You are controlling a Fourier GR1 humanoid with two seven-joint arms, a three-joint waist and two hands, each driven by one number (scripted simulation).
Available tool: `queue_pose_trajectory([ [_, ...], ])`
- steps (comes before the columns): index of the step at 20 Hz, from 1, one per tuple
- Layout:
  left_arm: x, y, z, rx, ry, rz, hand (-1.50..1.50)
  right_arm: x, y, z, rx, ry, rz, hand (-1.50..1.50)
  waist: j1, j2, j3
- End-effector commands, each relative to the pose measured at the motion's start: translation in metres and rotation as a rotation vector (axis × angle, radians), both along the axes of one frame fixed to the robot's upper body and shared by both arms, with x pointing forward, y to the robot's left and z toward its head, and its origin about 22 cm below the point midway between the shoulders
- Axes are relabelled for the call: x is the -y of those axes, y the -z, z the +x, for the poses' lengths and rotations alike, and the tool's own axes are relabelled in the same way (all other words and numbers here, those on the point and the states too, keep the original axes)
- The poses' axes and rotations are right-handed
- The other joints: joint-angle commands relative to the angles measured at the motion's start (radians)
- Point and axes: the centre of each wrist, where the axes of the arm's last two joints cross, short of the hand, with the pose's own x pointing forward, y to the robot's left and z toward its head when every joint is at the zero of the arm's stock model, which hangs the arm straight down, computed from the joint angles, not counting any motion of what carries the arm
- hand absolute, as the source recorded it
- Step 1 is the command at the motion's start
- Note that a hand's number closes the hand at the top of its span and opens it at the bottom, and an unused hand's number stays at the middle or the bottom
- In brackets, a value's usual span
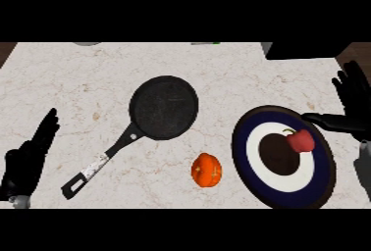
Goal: Pick the bell pepper from the plate and place it in the pan
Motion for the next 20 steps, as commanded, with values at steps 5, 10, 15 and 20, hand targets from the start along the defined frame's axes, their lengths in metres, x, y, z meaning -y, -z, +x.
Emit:
queue_pose_trajectory([
  [5, 0.027, 0.012, -0.007, -0.049, 0.055, -0.018, 0.00, 0.104, 0.019, -0.094, -0.219, 0.172, -0.280, -1.50, 0.018, -0.003, -0.001],
  [10, 0.044, 0.015, -0.006, -0.035, 0.092, -0.022, 0.00, 0.137, -0.029, -0.087, -0.286, 0.060, -0.500, -1.50, 0.047, 0.001, -0.001],
  [15, 0.039, 0.008, 0.003, -0.031, 0.114, -0.018, 0.00, 0.128, -0.076, -0.062, -0.330, -0.140, -0.587, -1.50, 0.058, 0.002, -0.002],
  [20, 0.044, 0.016, 0.000, -0.031, 0.094, -0.017, 0.00, 0.073, -0.090, -0.047, -0.375, -0.293, -0.613, -1.50, 0.055, 0.000, -0.003],
])
